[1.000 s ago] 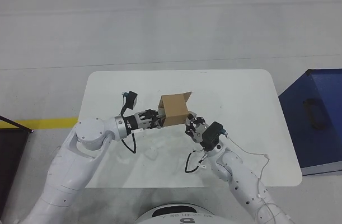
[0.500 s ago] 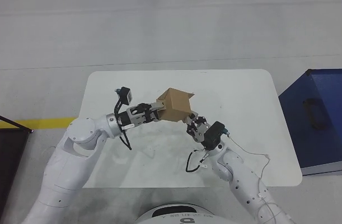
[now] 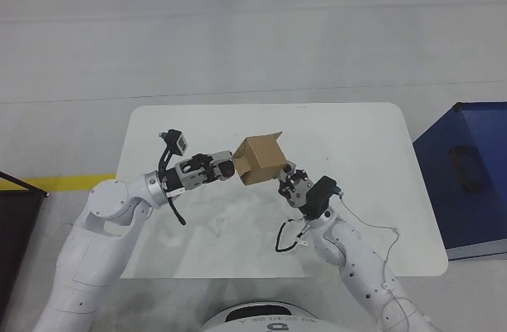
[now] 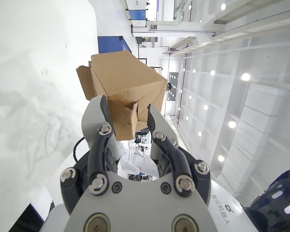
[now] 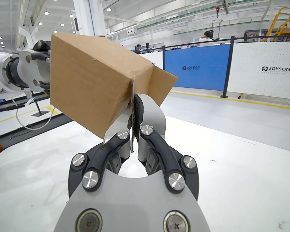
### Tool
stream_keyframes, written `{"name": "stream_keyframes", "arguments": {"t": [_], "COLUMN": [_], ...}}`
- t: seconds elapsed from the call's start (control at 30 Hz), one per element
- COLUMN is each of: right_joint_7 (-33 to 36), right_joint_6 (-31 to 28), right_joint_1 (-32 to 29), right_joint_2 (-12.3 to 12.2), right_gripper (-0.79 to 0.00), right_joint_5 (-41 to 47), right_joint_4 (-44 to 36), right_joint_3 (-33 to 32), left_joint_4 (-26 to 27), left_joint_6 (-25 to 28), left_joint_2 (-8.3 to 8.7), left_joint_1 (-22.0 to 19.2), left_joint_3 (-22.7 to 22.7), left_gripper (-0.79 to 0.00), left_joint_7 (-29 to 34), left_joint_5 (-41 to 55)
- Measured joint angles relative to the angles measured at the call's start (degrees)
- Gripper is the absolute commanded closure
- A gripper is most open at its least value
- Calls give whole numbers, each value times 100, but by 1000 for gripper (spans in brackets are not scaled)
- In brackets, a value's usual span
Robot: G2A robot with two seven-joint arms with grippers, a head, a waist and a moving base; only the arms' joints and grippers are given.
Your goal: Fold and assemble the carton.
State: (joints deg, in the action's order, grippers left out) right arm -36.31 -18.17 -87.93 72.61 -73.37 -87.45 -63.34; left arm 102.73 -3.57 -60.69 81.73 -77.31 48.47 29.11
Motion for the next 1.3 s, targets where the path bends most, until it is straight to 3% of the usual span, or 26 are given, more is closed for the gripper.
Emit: {"name": "stream_keyframes", "arguments": {"t": [0.23,0.43,0.83,1.0,1.3], "right_joint_7": [-26,8,36,13,-55], "right_joint_6": [62,25,24,-11,-71], "right_joint_1": [43,87,9,-13,-59], "right_joint_2": [34,56,61,59,53], "right_gripper": [0,0,0,0,0], "right_joint_5": [536,526,29,-84,4], "right_joint_4": [92,66,-102,-139,-147], "right_joint_3": [-98,-32,137,171,115], "left_joint_4": [-274,-410,-554,-576,-551], "left_joint_6": [581,568,412,393,721], "left_joint_2": [38,16,-30,-33,-6], "left_joint_1": [171,18,-319,-342,-177], "left_joint_3": [-127,53,390,422,259], "left_gripper": [-363,-379,-320,-302,-351], "left_joint_7": [497,482,454,416,609], "left_joint_5": [-38,-60,-70,-91,84]}}
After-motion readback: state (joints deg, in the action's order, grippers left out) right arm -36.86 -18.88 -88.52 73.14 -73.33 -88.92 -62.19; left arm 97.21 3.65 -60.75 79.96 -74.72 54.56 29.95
